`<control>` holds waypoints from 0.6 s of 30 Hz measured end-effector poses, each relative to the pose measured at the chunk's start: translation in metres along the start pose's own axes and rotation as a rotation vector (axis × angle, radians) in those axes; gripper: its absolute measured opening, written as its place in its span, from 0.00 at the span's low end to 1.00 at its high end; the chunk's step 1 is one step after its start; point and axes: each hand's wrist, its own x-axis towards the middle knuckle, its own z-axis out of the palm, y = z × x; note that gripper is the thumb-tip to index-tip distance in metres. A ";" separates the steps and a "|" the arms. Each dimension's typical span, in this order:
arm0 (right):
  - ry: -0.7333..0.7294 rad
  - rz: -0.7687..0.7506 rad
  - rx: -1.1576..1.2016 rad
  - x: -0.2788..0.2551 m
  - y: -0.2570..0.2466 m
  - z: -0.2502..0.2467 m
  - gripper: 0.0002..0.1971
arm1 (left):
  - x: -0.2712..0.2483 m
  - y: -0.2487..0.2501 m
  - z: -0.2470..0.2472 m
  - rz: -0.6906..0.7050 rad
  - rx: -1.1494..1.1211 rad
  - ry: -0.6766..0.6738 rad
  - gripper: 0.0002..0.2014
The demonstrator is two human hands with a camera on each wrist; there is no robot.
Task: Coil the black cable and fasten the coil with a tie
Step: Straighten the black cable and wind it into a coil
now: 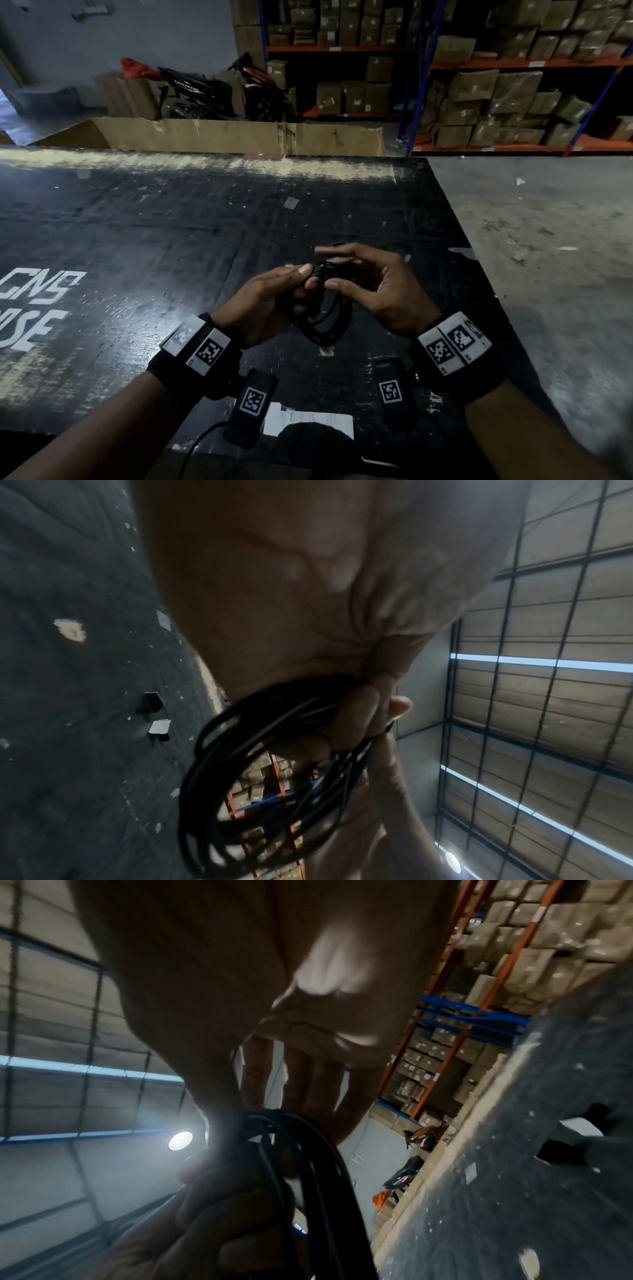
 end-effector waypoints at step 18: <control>0.224 0.096 -0.040 -0.035 0.058 0.014 0.10 | -0.004 -0.041 -0.018 -0.066 0.450 -0.002 0.26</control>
